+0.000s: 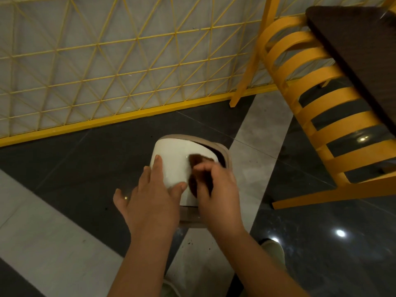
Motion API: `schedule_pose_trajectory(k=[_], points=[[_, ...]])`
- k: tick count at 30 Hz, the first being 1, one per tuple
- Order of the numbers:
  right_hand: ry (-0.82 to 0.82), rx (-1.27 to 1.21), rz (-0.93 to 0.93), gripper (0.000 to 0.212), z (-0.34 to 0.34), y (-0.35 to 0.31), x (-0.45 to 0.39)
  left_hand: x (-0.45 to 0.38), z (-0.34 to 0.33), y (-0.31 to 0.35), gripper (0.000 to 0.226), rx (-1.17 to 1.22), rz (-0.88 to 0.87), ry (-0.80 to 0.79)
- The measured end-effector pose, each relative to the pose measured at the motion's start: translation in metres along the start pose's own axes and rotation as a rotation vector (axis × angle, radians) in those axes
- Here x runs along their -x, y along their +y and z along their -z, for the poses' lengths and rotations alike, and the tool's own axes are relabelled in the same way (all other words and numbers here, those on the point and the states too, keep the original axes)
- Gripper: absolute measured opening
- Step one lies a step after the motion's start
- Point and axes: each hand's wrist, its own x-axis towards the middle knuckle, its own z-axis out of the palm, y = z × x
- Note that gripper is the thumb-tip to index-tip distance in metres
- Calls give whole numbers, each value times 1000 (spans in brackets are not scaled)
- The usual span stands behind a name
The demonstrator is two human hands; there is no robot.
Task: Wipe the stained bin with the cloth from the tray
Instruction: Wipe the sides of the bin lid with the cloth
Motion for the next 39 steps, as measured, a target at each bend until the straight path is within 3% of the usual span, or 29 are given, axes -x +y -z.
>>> schedule_pose_trajectory(k=[4, 6, 8, 10, 13, 16, 21, 23, 28, 30, 32, 36, 39], points=[[-112, 59, 303, 41, 10, 23, 20, 0, -1, -3, 69, 9, -21, 7], [-139, 108, 363, 35, 11, 25, 11, 0, 1, -2, 70, 17, -20, -6], [-128, 182, 413, 25, 12, 17, -9, 0, 3, -3, 72, 29, -27, -30], [-52, 250, 456, 29, 15, 3, -36, 0, 5, -3, 72, 63, -66, -61], [29, 289, 415, 30, 22, -13, -80, 2, 3, 6, 73, 109, -222, -147], [-114, 379, 308, 28, 30, -6, -104, 3, -1, 17, 78, 119, -313, -224], [-69, 270, 137, 26, 51, 16, -84, -1, 2, 12, 121, 90, -132, -179], [-29, 234, 49, 25, 58, 26, -73, 2, 5, 7, 128, 78, -53, -161], [58, 168, 4, 25, 61, 39, -29, 7, 12, -7, 111, 216, 128, -42], [85, 137, 14, 25, 57, 40, -10, 7, 10, -13, 92, 313, 119, -60], [118, 117, 30, 27, 52, 40, 4, 9, 9, -17, 87, 353, 53, -132], [111, 156, 173, 38, 50, 33, 18, 12, 6, -23, 114, 341, -20, -204], [-92, 291, 469, 33, 41, 6, 25, 13, -7, -22, 114, 234, -94, -148]])
